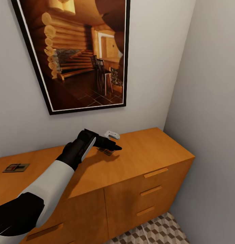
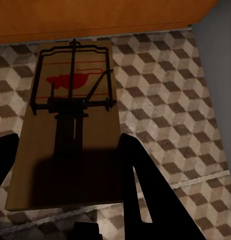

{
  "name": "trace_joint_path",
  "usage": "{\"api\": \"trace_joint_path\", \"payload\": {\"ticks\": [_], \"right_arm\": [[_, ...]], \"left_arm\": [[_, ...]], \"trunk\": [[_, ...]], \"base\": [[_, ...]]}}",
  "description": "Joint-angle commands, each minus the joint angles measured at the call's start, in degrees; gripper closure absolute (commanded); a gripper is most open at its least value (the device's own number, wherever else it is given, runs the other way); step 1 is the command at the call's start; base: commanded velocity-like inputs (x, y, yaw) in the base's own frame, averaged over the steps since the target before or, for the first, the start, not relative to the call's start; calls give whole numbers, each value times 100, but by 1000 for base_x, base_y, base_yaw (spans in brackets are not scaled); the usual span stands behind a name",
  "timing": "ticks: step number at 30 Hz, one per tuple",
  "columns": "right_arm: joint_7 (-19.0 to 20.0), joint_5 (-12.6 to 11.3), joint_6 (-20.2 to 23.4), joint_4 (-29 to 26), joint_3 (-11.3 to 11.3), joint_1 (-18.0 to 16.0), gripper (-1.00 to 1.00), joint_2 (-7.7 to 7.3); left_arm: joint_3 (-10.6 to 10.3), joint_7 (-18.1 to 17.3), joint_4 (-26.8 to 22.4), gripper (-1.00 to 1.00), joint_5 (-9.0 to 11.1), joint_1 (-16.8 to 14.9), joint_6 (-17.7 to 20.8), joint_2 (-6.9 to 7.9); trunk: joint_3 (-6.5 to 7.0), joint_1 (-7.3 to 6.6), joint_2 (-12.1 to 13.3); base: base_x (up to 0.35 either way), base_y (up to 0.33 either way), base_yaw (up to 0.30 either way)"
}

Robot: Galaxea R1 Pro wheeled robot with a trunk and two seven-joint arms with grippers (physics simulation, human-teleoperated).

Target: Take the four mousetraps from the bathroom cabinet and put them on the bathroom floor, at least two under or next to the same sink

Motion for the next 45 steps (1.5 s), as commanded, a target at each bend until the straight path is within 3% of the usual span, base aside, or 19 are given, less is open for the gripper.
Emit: {"api": "trace_joint_path", "payload": {"ticks": [1, 45], "right_arm": [[-15, 39, -16, 5, -31, -2, 100, 1], [-15, 39, -16, 5, -31, -3, 100, 1]], "left_arm": [[0, -14, 2, -100, -2, -3, 28, 2], [2, -9, 152, -100, -19, 0, 3, 27]], "trunk": [[-6, 0, -3], [-6, 0, -3]], "base": [[0, 0, 0], [0, 0, 0]]}}
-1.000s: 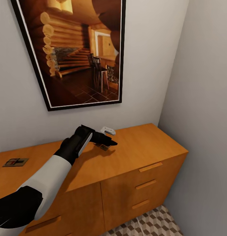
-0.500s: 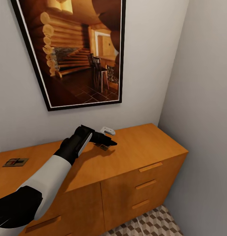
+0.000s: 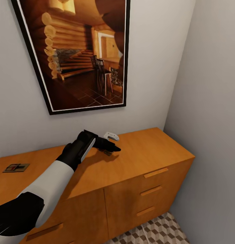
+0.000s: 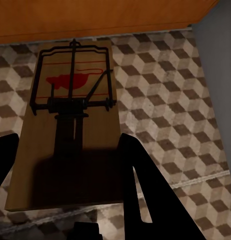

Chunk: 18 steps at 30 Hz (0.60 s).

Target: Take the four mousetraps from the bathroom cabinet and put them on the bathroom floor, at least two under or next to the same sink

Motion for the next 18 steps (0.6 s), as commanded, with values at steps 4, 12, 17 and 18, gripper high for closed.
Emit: {"api": "trace_joint_path", "payload": {"ticks": [4, 12, 17, 18], "right_arm": [[-15, 39, -16, 5, -31, -4, 100, 1], [-15, 39, -16, 5, -31, -4, 100, 1], [-15, 40, -16, 5, -31, -3, 100, 1], [-15, 40, -16, 5, -31, -4, 100, 1]], "left_arm": [[0, -12, 25, -100, -1, -4, -9, 0], [-1, -11, 131, -100, -10, -4, -46, 0], [-1, -11, 146, -100, -11, -4, -49, 0], [-1, -11, 148, -100, -11, -4, -49, 0]], "trunk": [[-6, 0, -3], [-6, 0, -3], [-6, 0, -3], [-6, 0, -3]], "base": [[0, 0, 0], [0, 0, 0], [0, 0, 0], [0, 0, 0]]}}
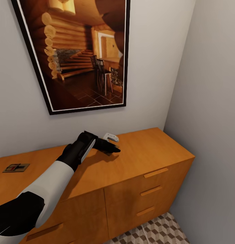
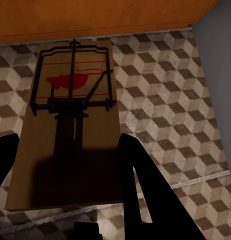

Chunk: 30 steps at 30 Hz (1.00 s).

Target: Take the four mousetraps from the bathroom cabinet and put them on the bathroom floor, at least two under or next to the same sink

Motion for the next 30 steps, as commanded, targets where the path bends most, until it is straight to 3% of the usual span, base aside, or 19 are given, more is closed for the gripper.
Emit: {"api": "trace_joint_path", "payload": {"ticks": [1, 30], "right_arm": [[-15, 38, -16, 5, -31, -4, 100, 1], [-15, 38, -16, 5, -31, -4, 100, 1]], "left_arm": [[-2, -15, 0, -100, -5, -4, 28, 0], [1, -16, 87, -100, 2, -5, 21, 0]], "trunk": [[-6, 0, -3], [-6, 0, -3]], "base": [[0, 0, 0], [0, 0, 0]]}}
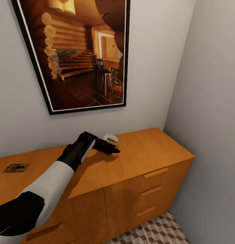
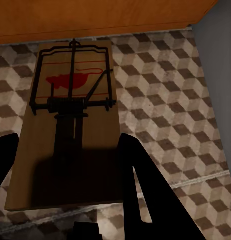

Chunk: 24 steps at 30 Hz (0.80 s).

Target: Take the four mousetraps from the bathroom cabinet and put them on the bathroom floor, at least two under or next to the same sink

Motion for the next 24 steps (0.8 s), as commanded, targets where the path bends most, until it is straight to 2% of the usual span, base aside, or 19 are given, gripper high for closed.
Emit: {"api": "trace_joint_path", "payload": {"ticks": [1, 24], "right_arm": [[-15, 39, -16, 5, -31, -3, 100, 1], [-15, 39, -16, 5, -31, -3, 100, 1]], "left_arm": [[0, -14, -2, -100, -4, -4, 28, 0], [0, -14, 106, -100, -14, -3, 27, 2]], "trunk": [[-6, 0, -3], [-6, 0, -3]], "base": [[0, 0, 0], [0, 0, 0]]}}
